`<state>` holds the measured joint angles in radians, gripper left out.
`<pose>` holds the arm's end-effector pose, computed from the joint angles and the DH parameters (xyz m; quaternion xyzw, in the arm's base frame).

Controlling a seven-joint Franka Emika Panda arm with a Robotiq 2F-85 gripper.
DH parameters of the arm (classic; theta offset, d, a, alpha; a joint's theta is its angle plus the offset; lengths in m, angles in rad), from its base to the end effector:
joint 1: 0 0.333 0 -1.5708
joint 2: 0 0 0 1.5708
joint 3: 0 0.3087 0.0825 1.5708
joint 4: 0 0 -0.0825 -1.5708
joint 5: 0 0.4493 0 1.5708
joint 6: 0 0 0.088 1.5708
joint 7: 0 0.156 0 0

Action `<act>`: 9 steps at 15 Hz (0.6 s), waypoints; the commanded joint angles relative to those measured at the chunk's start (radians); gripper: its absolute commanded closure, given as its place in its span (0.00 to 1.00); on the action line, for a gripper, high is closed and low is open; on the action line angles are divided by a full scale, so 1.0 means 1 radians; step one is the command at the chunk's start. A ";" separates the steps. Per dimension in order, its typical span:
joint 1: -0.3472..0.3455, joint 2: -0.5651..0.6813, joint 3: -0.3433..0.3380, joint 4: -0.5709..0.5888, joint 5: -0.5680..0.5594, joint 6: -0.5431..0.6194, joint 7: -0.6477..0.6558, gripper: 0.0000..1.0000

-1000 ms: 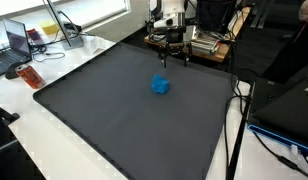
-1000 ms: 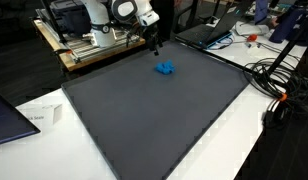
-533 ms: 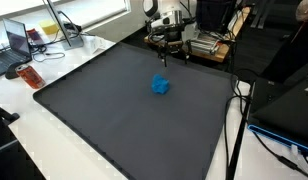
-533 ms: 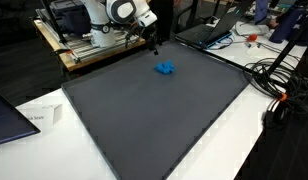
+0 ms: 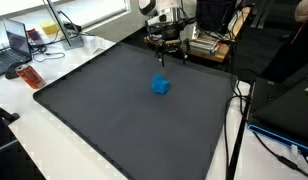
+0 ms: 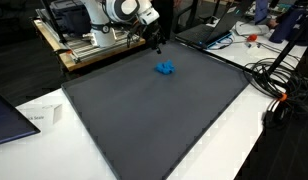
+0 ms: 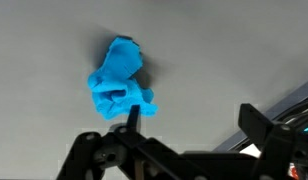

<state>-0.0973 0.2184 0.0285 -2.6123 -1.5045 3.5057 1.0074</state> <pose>0.4158 0.1103 0.1087 -0.9413 -0.2325 -0.2084 0.1283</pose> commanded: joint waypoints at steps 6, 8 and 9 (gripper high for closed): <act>0.015 -0.027 0.000 -0.029 0.011 -0.189 0.050 0.00; 0.008 -0.026 0.003 -0.027 0.008 -0.178 0.040 0.00; 0.010 -0.033 -0.002 -0.066 0.182 -0.160 -0.134 0.00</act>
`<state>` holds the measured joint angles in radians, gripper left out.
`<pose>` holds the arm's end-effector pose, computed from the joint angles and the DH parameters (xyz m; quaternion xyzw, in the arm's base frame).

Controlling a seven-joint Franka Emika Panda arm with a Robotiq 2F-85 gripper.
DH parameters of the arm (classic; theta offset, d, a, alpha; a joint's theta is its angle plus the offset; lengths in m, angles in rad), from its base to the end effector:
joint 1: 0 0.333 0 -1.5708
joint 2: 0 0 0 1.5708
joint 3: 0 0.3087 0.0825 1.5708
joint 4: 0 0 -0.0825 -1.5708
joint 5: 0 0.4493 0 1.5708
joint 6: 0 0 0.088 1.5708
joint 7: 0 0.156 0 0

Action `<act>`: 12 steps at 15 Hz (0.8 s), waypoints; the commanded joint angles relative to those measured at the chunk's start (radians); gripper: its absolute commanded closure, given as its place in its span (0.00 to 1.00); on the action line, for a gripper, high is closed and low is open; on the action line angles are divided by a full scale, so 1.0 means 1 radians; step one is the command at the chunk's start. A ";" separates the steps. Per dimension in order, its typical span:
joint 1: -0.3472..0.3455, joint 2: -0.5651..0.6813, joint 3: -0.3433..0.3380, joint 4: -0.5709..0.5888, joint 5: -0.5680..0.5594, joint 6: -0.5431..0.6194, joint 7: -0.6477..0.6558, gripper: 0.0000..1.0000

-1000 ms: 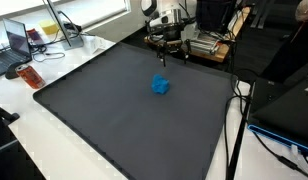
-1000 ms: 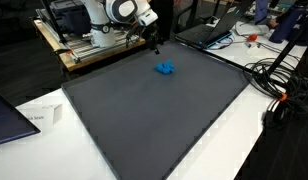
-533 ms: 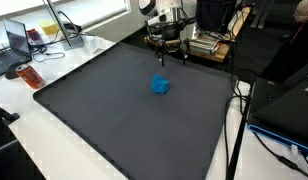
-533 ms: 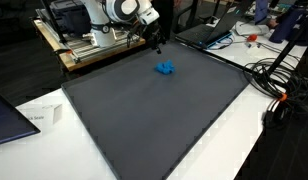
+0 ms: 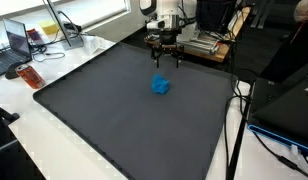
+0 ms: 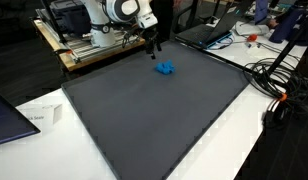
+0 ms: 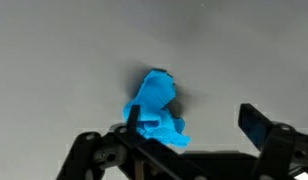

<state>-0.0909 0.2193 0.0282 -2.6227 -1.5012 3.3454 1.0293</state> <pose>0.4135 0.0930 0.0856 -0.9589 -0.2136 -0.1773 0.0585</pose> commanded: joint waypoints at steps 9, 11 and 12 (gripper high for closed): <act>-0.019 -0.005 0.028 -0.026 0.064 0.000 -0.028 0.00; -0.003 0.005 0.014 -0.019 0.070 0.001 -0.047 0.00; -0.003 0.005 0.017 -0.019 0.070 0.001 -0.047 0.00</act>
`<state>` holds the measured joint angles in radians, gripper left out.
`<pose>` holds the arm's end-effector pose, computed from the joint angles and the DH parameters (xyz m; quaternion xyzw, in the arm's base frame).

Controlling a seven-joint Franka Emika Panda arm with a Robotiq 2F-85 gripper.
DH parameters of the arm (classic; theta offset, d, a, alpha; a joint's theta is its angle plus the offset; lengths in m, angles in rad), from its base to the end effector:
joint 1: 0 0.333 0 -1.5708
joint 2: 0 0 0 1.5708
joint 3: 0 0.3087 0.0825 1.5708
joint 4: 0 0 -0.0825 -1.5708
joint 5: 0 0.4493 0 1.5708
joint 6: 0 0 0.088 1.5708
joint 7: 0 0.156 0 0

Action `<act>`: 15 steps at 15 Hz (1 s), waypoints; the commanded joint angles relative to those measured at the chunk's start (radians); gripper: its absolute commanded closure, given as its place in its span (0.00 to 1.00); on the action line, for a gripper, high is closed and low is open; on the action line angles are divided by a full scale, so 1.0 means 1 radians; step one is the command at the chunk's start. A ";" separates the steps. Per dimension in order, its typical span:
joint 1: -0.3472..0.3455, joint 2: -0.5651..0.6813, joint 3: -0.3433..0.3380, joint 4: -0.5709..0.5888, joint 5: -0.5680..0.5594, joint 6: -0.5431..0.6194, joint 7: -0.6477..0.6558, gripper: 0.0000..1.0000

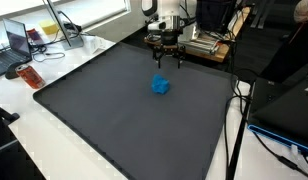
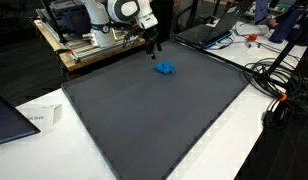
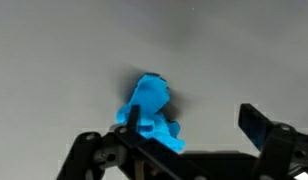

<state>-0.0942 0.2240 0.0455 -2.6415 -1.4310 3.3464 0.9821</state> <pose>0.4089 0.0990 0.0819 -0.9607 -0.2077 -0.1725 0.0647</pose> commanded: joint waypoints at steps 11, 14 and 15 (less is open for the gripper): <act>-0.030 0.018 0.051 -0.067 0.017 0.027 0.157 0.00; -0.020 -0.039 0.061 -0.073 0.009 0.005 0.193 0.00; -0.018 -0.060 0.063 -0.072 0.009 0.002 0.198 0.00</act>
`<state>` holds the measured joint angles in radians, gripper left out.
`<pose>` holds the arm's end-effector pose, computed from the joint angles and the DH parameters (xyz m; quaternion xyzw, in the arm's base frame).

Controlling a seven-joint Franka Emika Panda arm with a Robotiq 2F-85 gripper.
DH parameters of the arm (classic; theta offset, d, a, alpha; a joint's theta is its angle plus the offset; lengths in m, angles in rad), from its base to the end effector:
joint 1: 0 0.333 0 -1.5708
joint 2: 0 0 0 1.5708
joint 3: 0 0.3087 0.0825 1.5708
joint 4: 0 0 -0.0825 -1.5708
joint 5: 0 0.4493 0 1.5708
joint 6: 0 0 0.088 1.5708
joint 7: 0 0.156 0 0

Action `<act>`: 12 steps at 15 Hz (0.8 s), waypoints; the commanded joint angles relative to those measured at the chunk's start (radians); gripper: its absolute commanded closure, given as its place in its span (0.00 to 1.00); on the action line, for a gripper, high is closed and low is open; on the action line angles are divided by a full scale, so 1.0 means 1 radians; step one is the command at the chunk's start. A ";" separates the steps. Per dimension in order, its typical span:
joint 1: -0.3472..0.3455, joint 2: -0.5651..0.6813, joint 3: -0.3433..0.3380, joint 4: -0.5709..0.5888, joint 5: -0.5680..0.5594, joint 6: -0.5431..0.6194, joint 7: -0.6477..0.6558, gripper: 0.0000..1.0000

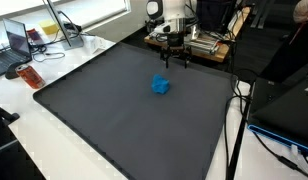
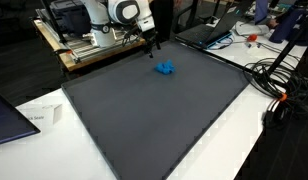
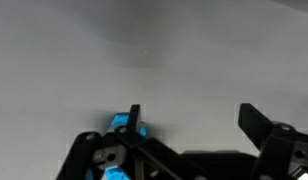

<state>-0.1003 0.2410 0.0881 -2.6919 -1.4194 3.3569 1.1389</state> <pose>0.3749 0.1180 0.0665 -0.9759 -0.1404 -0.1360 0.0971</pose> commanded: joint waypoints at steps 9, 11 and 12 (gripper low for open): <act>-0.027 -0.142 0.012 -0.016 0.002 -0.035 0.128 0.00; 0.008 -0.146 -0.027 -0.055 0.190 -0.039 -0.037 0.00; 0.010 -0.148 -0.029 -0.057 0.242 -0.043 -0.060 0.00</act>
<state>-0.1141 0.1235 0.0883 -2.6984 -1.3682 3.3298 1.2185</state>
